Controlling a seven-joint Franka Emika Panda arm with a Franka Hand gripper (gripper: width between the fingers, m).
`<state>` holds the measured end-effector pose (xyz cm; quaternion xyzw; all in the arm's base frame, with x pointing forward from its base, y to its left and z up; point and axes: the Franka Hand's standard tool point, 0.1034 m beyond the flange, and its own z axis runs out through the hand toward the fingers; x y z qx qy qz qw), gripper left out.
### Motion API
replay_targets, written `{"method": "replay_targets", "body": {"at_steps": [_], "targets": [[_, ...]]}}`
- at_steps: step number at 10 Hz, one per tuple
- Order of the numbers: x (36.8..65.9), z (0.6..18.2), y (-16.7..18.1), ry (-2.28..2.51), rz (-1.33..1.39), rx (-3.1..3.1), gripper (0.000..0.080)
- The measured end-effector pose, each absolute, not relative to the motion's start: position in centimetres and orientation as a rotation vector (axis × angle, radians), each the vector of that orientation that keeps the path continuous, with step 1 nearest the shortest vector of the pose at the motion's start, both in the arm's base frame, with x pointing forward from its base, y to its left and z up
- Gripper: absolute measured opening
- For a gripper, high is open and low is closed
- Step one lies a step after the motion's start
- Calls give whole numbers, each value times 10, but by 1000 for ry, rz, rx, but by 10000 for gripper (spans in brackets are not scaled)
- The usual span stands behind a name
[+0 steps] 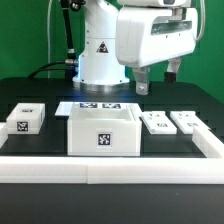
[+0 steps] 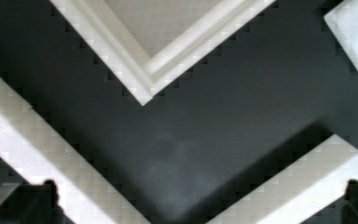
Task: Assemble cabinet
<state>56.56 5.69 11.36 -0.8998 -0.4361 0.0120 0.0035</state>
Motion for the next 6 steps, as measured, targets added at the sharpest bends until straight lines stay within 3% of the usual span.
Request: {"method": "replay_targets", "body": {"at_steps": [6], "targets": [[565, 112, 54, -1440, 38, -2784, 798]]}}
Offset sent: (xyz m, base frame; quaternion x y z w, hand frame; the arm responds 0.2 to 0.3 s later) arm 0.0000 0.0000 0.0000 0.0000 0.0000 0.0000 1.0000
